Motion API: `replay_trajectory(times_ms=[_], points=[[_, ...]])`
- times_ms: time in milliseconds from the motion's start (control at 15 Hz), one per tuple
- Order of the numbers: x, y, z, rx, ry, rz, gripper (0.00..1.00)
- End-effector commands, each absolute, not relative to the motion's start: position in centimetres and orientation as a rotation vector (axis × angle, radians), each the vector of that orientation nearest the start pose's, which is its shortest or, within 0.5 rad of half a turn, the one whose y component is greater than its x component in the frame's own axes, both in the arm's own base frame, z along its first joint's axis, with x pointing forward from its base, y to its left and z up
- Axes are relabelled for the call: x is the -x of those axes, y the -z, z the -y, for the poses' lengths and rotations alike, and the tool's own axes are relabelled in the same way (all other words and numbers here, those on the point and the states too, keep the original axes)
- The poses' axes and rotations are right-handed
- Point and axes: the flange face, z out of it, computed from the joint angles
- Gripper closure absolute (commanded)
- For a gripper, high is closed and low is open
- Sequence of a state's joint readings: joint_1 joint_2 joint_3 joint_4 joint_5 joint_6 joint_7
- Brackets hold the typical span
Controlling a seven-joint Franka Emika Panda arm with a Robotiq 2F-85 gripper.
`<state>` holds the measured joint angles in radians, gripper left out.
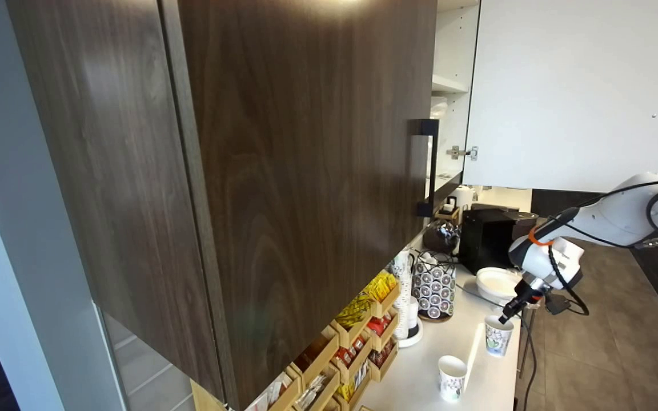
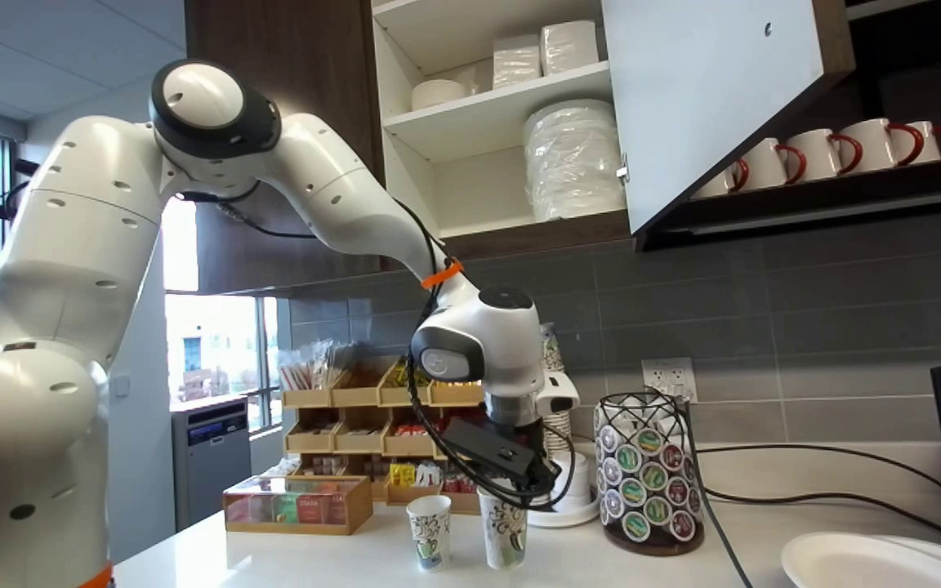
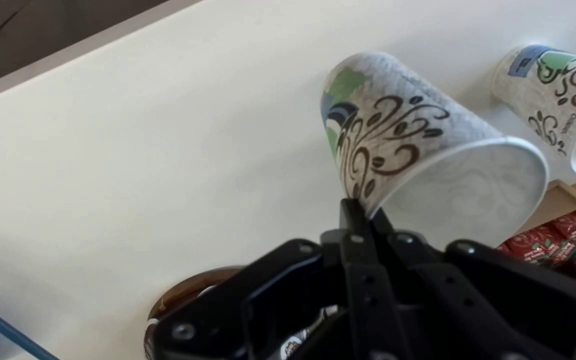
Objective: Swap the two cups in the cupboard and on the counter
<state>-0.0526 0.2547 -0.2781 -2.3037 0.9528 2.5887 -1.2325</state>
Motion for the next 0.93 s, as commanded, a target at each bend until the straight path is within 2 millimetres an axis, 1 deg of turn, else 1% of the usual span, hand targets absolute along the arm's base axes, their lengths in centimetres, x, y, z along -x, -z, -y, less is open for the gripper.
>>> replay_trajectory(times_ms=[0, 267, 467, 733, 867], points=[[-50.4, -21.3, 20.2, 2.814, 0.555, 0.121, 0.99], [-51.2, -19.4, 21.2, 2.800, 0.590, 0.110, 0.99], [-51.4, -18.1, 21.5, 2.789, 0.583, 0.077, 0.99], [-51.6, -17.1, 21.8, 2.796, 0.576, 0.060, 0.99], [-51.8, -16.9, 21.9, 2.796, 0.577, 0.063, 0.99]])
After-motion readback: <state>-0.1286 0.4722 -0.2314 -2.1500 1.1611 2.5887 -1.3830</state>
